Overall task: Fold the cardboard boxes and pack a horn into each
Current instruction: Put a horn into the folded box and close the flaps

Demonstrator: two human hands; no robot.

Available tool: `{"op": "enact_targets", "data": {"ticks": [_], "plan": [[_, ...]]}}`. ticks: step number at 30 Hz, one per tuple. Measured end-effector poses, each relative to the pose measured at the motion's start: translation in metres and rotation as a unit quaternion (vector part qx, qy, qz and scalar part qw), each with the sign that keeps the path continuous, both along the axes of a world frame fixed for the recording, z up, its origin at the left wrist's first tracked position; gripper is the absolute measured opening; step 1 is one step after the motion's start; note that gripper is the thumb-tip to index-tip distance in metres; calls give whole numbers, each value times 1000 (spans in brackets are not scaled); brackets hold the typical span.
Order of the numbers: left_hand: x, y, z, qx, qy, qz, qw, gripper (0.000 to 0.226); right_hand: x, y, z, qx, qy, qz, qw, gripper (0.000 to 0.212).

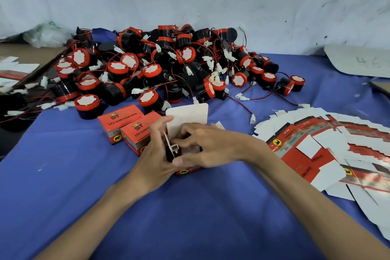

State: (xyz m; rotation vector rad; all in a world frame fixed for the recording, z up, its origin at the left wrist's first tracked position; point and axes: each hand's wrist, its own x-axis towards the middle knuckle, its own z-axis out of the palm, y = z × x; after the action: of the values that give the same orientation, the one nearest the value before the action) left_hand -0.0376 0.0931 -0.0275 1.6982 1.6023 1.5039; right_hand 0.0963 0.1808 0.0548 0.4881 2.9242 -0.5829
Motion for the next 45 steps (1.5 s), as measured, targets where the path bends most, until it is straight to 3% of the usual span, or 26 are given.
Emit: {"op": "enact_targets", "data": {"ticks": [5,12,18,28,31,34,38,41,45], "plan": [[-2,-1,1,-4,-10,-1,1000,87,-1,0,-3,17,16,-12,1000,31],[-1,-1,3,-15,-10,5,1000,87,-3,-2,-7,113,100,-48,987,21],[-4,0,0,-24,-14,1,1000,86,2,-5,-7,206,85,-49,974,25],[-4,0,1,-27,-14,4,1000,87,-3,-10,-12,165,143,-60,974,27],[-4,-2,1,-30,-1,6,1000,88,0,-4,-9,183,101,2,978,21],[-4,-4,1,-40,5,5,999,88,6,5,-6,149,51,34,987,38],[-2,-9,4,-30,22,-32,999,78,5,7,-7,139,61,39,988,32],[2,-11,9,-19,-38,-57,997,58,2,4,-10,189,91,22,978,25],[7,-9,13,-14,-107,-55,993,39,-2,-5,-15,178,188,-59,964,17]]}}
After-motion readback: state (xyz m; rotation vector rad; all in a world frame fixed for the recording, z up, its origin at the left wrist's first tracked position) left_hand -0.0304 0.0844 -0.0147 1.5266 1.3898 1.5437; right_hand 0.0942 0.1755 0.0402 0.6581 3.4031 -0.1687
